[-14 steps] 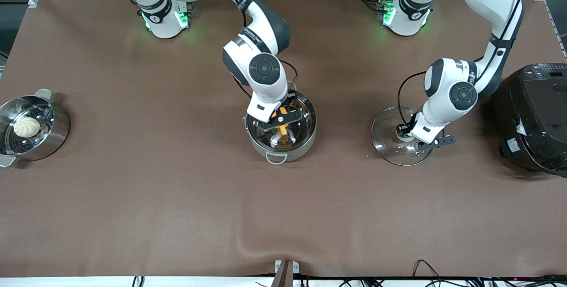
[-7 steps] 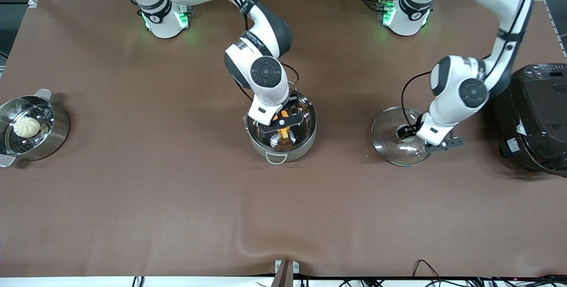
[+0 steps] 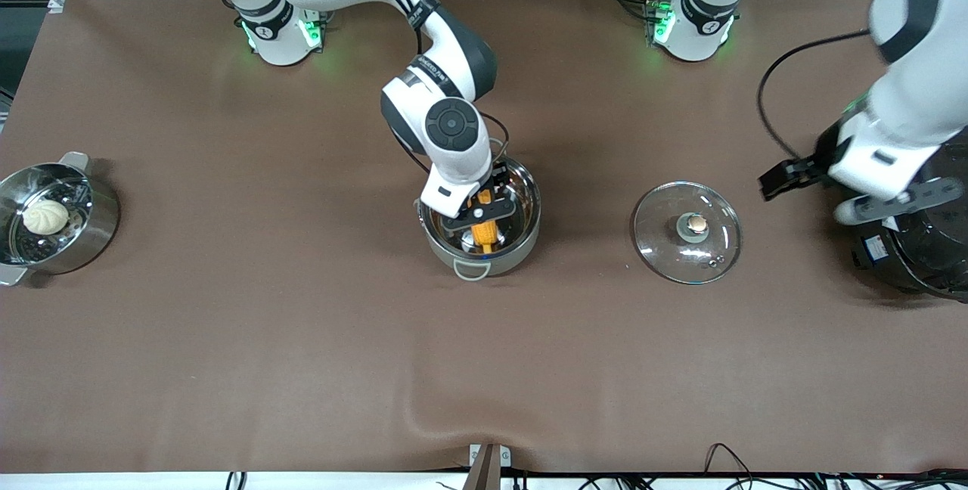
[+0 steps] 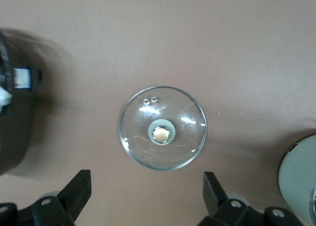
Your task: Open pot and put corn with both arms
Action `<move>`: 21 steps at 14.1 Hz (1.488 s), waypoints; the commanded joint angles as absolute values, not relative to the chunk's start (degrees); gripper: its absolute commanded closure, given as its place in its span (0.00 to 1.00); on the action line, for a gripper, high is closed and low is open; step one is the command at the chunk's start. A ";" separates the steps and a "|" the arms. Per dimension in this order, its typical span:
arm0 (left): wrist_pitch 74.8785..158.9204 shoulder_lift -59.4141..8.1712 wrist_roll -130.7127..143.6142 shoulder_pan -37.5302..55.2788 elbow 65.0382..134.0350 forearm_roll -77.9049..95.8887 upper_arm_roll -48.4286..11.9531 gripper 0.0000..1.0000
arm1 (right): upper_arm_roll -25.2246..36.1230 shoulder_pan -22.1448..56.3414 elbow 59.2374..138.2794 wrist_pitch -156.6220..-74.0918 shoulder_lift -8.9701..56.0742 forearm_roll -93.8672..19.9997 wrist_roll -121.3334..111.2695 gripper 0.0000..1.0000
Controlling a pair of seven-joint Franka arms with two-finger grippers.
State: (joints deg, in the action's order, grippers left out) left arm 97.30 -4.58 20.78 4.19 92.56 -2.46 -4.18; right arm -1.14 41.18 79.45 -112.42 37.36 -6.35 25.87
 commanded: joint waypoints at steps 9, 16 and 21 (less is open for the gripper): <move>92.29 -1.15 14.42 1.32 86.57 -3.96 -4.39 0.00 | -1.49 13.66 87.52 -96.68 23.13 -5.10 -2.53 0.00; 91.49 -0.09 5.80 0.35 86.92 -4.13 -4.39 0.00 | -1.67 3.09 99.66 -97.56 5.21 1.05 -5.19 0.00; 91.93 0.09 8.17 0.26 88.68 -4.13 -4.57 0.00 | -1.41 0.44 99.93 -92.03 -3.15 -1.75 -7.63 0.00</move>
